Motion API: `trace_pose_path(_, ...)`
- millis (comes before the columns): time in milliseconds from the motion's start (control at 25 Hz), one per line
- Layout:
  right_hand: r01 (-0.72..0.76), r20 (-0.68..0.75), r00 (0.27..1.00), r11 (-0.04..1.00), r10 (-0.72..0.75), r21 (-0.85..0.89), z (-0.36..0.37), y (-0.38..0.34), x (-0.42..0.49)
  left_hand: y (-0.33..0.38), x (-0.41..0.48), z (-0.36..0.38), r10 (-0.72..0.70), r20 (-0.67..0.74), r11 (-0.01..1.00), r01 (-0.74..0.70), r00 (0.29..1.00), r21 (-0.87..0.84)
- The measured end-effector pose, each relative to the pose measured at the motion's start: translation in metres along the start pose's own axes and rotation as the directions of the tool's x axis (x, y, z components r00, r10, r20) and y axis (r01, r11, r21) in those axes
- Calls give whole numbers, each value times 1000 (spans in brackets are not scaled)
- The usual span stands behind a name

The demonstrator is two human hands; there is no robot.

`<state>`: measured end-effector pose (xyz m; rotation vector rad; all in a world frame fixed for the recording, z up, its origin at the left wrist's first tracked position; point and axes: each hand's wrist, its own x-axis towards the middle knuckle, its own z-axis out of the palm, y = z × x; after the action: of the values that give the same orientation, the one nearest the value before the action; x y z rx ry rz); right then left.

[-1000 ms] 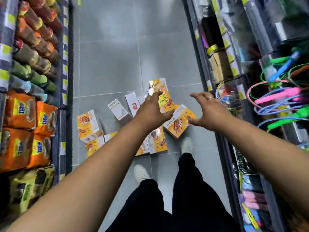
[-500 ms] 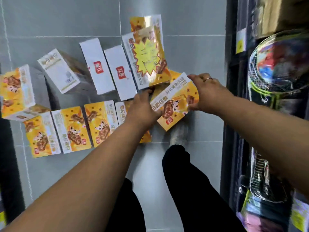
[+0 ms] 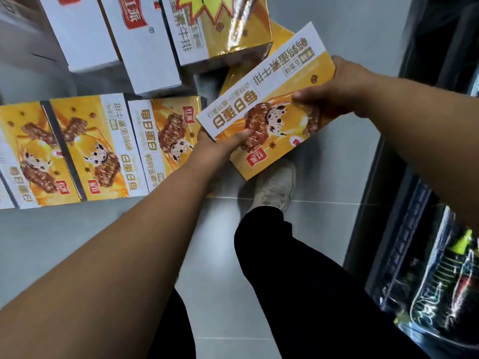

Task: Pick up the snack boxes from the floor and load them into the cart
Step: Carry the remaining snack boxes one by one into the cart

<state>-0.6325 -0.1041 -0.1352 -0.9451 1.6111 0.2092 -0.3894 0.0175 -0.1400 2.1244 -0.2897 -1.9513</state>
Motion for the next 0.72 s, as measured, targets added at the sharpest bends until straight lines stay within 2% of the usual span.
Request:
trace_pose_path(160,-20,79,997,997,14,71,-6,3,-7,6,-4,13,-2,21,988,5,1000,-156)
trace_pose_path(320,6,28,1000,968,-13,251,-11,2,-34,27,-23,3,52,14,994,-51,999,-97)
trace_pose_path(440,46,-65,998,928,-24,370,-15,-9,-80,62,-57,-19,153,58,988,-153,987,9)
trace_pose_path(560,118,-187,982,841,-20,528,-16,-30,-145,101,-110,-43,268,108,959,-276,957,68)
trace_pose_path(680,215,-283,959,725,-30,655,-13,-55,-220,145,-176,-63,391,186,900,-416,901,125)
trace_pose_path(720,270,-342,939,673,-27,688,-11,-65,-256,160,-208,-71,461,220,855,-497,860,150)
